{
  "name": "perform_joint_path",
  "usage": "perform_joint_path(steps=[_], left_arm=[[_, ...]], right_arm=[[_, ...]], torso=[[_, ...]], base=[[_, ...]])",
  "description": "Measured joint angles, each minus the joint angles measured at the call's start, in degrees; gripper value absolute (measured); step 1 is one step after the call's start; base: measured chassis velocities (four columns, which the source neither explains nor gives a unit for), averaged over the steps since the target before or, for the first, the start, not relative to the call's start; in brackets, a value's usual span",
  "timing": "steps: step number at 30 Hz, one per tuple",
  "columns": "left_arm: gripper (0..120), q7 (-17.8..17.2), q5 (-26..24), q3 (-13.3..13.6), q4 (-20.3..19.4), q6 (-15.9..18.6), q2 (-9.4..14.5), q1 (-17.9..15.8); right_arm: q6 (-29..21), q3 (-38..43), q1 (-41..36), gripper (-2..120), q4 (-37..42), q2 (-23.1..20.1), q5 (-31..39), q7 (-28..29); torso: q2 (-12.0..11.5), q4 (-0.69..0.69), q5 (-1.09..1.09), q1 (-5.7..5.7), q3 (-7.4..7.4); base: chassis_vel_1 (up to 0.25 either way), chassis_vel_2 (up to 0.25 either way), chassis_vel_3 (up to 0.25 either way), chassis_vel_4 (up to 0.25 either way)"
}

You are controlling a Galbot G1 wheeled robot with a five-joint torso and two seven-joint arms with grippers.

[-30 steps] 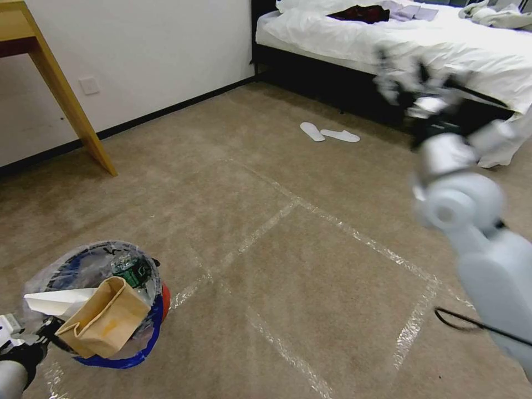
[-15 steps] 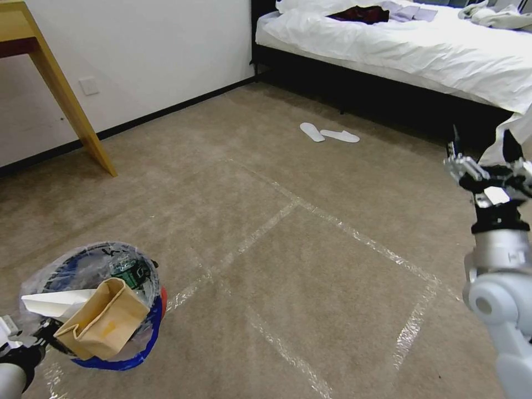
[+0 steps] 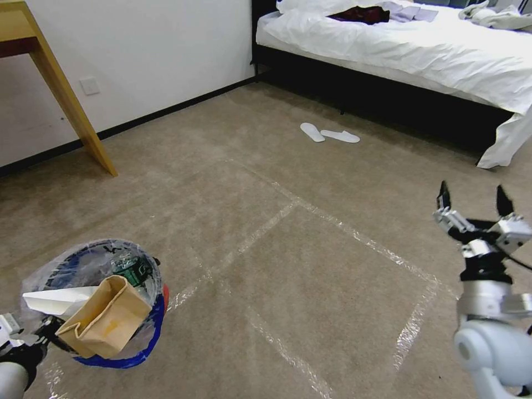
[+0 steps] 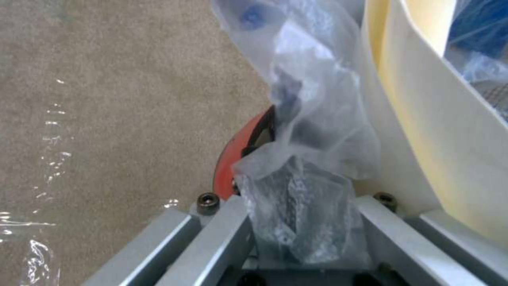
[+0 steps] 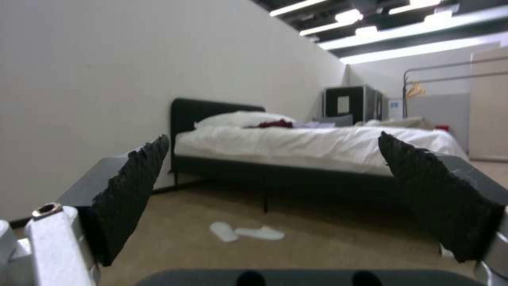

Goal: Pick up the trash bin and place the garbage on the floor into it.

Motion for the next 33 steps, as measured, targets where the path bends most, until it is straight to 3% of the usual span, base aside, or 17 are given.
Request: perform_joint_path(steps=[16, 33], left_arm=[[0, 0.25, 0.14, 0.09, -0.33, 0.0, -0.38, 0.28], [0, 0.26, 0.23, -0.05, -1.98, 0.01, -1.38, 1.03]], right_arm=[[0.14, -2.88, -0.54, 100, -1.95, 1.36, -1.51, -0.27], [0.96, -2.71, -0.77, 100, -2.04, 1.09, -2.27, -0.82]], torso=[[0.0, 0.0, 0.01, 0.0, -0.01], [0.0, -0.01, 0.0, 0.01, 0.0]], base=[[-0.017, 0.017, 0.014, -0.017], [-0.128, 0.142, 0.135, -0.135]])
